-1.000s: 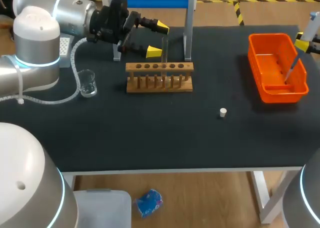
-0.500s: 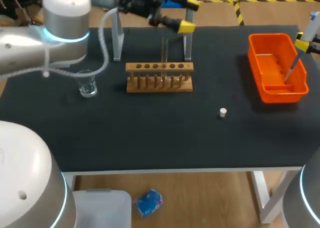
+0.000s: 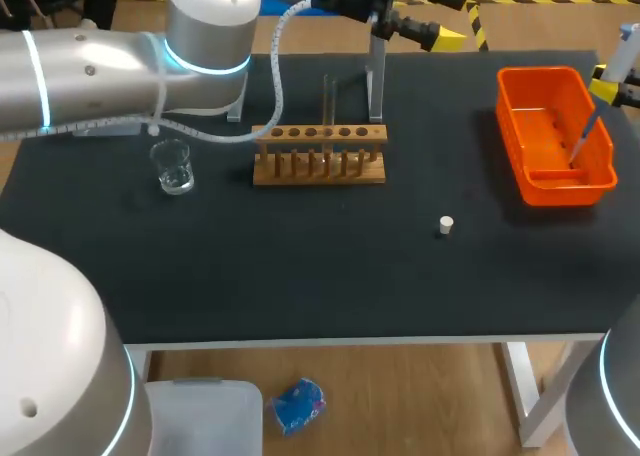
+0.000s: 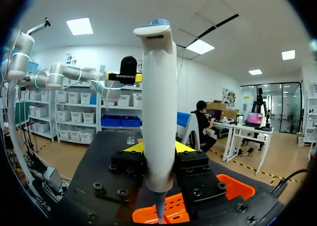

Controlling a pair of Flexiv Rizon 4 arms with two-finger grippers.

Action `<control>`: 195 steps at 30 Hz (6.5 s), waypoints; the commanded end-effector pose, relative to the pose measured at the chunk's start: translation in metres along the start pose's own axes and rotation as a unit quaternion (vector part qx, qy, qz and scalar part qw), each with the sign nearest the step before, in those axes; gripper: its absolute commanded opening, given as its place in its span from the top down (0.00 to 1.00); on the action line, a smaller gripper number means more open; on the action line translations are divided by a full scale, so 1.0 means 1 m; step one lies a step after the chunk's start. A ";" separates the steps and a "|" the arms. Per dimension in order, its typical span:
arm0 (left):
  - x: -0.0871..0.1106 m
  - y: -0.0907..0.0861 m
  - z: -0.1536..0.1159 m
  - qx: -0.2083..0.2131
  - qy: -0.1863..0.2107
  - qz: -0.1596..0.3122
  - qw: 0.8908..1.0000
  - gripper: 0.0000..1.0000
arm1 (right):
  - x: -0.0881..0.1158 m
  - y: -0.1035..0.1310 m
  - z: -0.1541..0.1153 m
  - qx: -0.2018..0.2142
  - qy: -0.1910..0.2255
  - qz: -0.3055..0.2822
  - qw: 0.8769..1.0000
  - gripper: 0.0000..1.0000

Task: Invert the test tube, pick up the pipette, mount the tip to pipette, aspirate from beaker and dispense into the tube, eject the tip, return the pipette, and cap with the stopper.

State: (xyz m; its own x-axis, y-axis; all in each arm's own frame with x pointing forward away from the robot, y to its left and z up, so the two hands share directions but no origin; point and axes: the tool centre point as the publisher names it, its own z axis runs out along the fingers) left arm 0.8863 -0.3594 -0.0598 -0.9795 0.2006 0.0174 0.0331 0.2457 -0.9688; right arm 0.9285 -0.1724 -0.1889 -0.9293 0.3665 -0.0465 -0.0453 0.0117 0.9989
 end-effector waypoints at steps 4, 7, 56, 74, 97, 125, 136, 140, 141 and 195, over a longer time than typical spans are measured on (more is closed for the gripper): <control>0.000 0.001 0.000 0.001 0.000 0.001 1.000 0.00 | 0.000 0.000 0.000 0.000 -0.001 0.000 1.000 1.00; 0.000 0.001 0.000 0.001 0.000 0.001 1.000 0.00 | 0.000 0.000 0.000 0.000 -0.001 0.000 1.000 1.00; -0.044 -0.044 0.127 -0.002 -0.022 -0.004 1.000 0.00 | 0.000 0.000 0.000 0.000 -0.001 0.000 1.000 1.00; -0.073 -0.065 0.179 -0.006 -0.004 0.020 1.000 1.00 | 0.000 0.000 0.000 0.000 -0.001 0.000 1.000 1.00; -0.077 -0.061 0.189 -0.001 0.041 0.050 0.998 1.00 | 0.000 0.000 0.000 0.000 -0.001 0.000 1.000 1.00; -0.092 -0.054 0.198 0.012 0.053 0.052 0.997 1.00 | 0.000 0.000 0.000 0.000 -0.001 0.000 1.000 1.00; -0.096 -0.052 0.202 0.026 0.091 0.072 0.993 1.00 | 0.000 0.000 0.000 0.000 -0.001 0.000 1.000 1.00; -0.096 -0.051 0.203 0.026 0.094 0.071 0.993 1.00 | 0.000 0.000 0.000 0.000 -0.001 0.000 1.000 1.00; -0.096 -0.050 0.203 0.027 0.096 0.070 0.993 1.00 | 0.000 0.000 0.000 0.000 -0.001 0.000 1.000 1.00; -0.081 -0.026 0.218 0.032 0.137 0.051 0.989 1.00 | 0.000 0.000 0.000 0.000 -0.001 0.000 1.000 1.00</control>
State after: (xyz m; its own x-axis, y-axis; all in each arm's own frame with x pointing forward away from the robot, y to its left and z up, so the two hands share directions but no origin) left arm 0.9230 -0.5875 -0.0859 -0.8802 0.4741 -0.0217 0.1077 0.1550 -0.9820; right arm 0.9277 -0.1724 -0.1914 -0.9290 0.3671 -0.0467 -0.0455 0.0121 0.9989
